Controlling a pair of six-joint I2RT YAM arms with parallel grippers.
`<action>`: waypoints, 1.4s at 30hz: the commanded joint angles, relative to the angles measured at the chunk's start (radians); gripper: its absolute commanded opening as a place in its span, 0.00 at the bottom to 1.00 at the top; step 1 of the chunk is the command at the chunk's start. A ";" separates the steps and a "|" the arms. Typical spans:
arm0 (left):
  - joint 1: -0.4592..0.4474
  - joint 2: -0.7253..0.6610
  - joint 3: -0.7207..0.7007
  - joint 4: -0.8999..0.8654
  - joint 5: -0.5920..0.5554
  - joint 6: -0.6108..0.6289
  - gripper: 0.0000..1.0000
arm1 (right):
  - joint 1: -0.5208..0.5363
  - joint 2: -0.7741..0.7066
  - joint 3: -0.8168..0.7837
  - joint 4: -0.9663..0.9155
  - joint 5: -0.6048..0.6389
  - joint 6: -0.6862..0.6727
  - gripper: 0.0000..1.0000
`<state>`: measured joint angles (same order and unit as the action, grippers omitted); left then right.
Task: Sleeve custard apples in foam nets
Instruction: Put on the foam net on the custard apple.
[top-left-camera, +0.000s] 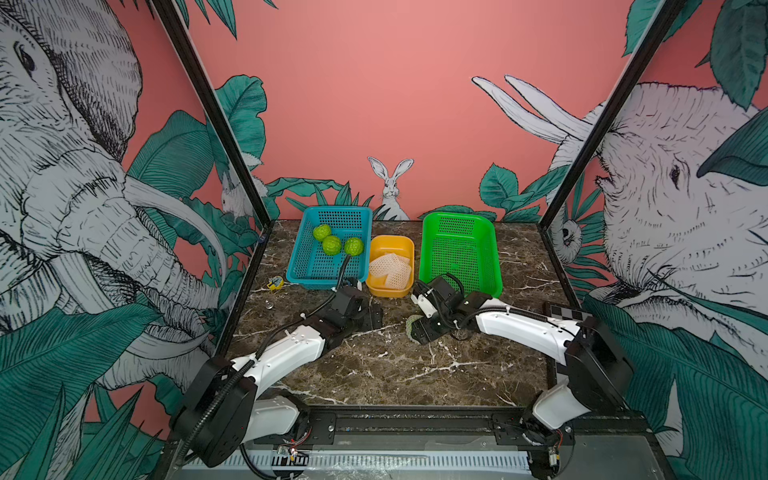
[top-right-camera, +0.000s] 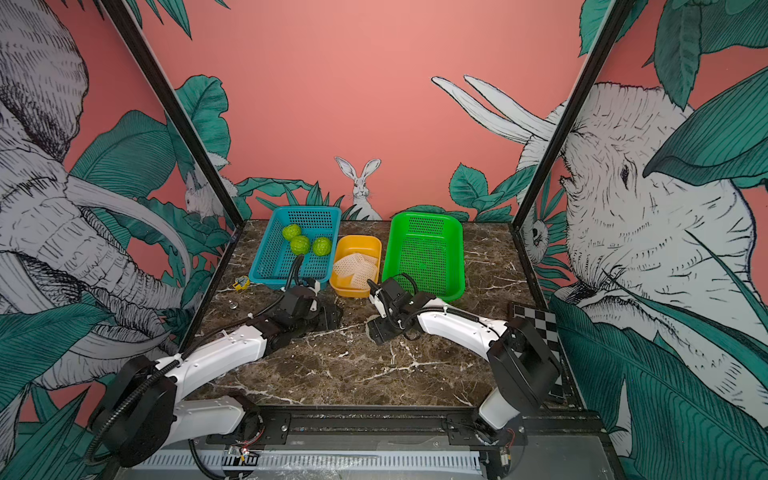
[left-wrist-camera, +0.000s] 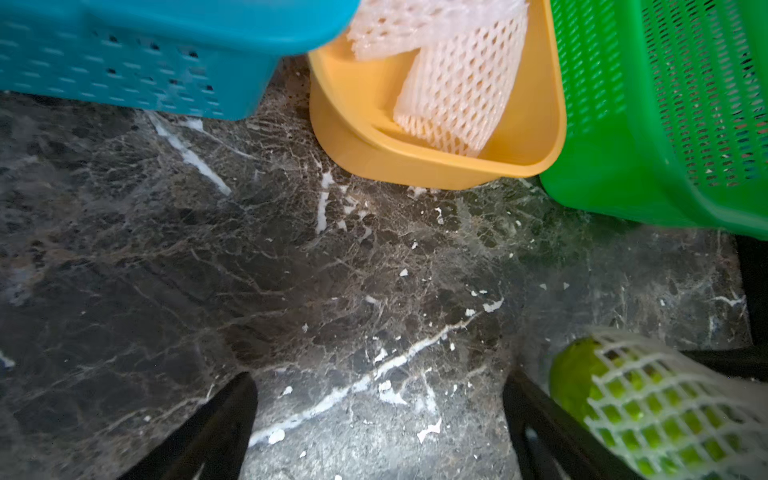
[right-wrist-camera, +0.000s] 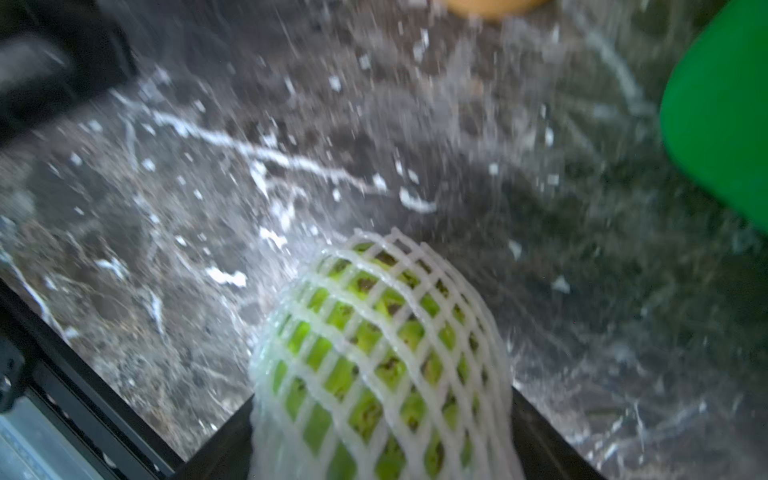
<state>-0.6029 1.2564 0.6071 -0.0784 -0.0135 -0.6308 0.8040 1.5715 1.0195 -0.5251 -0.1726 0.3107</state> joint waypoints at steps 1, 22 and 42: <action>0.007 0.012 0.032 -0.002 0.013 0.008 0.95 | -0.001 0.004 -0.015 -0.114 0.008 -0.007 0.77; 0.007 -0.009 0.021 -0.018 0.010 -0.004 0.95 | 0.031 0.243 0.152 -0.135 0.106 -0.040 0.83; 0.006 -0.036 0.013 -0.018 -0.004 0.005 0.95 | 0.016 0.049 0.057 0.076 0.115 0.068 0.99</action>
<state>-0.6010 1.2243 0.6182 -0.0853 -0.0082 -0.6273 0.8284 1.6432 1.1236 -0.5388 -0.0574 0.3199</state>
